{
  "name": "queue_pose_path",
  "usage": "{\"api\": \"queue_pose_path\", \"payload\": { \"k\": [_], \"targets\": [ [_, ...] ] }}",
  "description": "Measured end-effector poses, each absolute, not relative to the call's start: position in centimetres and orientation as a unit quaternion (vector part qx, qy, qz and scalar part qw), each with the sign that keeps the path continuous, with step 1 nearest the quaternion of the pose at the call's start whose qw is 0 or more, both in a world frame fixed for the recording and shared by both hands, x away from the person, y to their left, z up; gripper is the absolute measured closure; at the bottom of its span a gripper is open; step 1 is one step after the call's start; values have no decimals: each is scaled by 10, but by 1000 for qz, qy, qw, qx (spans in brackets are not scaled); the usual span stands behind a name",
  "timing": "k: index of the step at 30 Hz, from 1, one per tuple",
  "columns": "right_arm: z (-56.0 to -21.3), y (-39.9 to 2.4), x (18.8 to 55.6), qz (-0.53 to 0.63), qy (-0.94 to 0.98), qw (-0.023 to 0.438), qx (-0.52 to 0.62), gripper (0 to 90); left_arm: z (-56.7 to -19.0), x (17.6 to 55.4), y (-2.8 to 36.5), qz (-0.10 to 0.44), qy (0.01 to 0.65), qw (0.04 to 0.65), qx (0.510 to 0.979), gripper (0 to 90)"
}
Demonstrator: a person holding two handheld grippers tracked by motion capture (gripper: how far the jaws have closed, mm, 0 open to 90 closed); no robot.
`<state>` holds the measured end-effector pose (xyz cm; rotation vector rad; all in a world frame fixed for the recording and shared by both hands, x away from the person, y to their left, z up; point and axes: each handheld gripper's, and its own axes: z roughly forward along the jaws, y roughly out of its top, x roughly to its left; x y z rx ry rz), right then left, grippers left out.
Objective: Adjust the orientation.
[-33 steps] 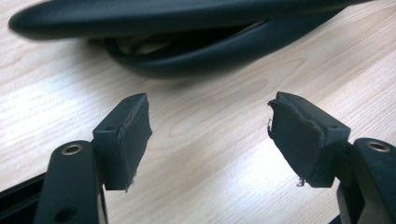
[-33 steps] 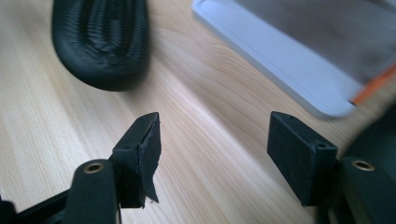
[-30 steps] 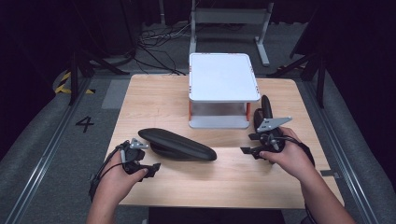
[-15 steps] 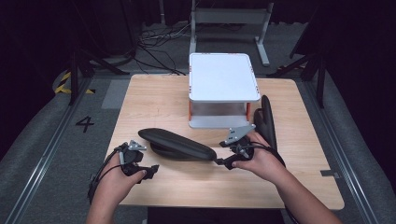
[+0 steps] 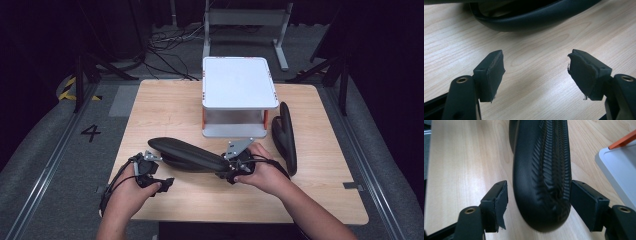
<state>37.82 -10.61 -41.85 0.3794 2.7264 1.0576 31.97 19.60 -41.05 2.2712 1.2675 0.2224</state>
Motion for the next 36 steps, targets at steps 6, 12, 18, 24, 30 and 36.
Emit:
{"api": "queue_pose_path", "payload": {
  "k": [6,12,18,24,30,36],
  "targets": [
    [-422,-107,380,335,929,114,106,519,-410,321,197,84,468,265,839,288],
    [-412,-117,372,329,933,98,109,631,-409,324,194,83,463,268,841,288],
    [-402,-131,351,320,940,66,102,632,-404,328,188,88,451,274,845,288],
    [-399,-144,335,318,938,13,137,631,-404,330,180,80,441,271,852,281],
    [-405,-162,351,340,909,-32,239,639,-403,331,180,81,440,274,851,281],
    [-415,-178,370,319,899,2,300,651,-405,331,181,81,442,271,851,281]
  ]
}}
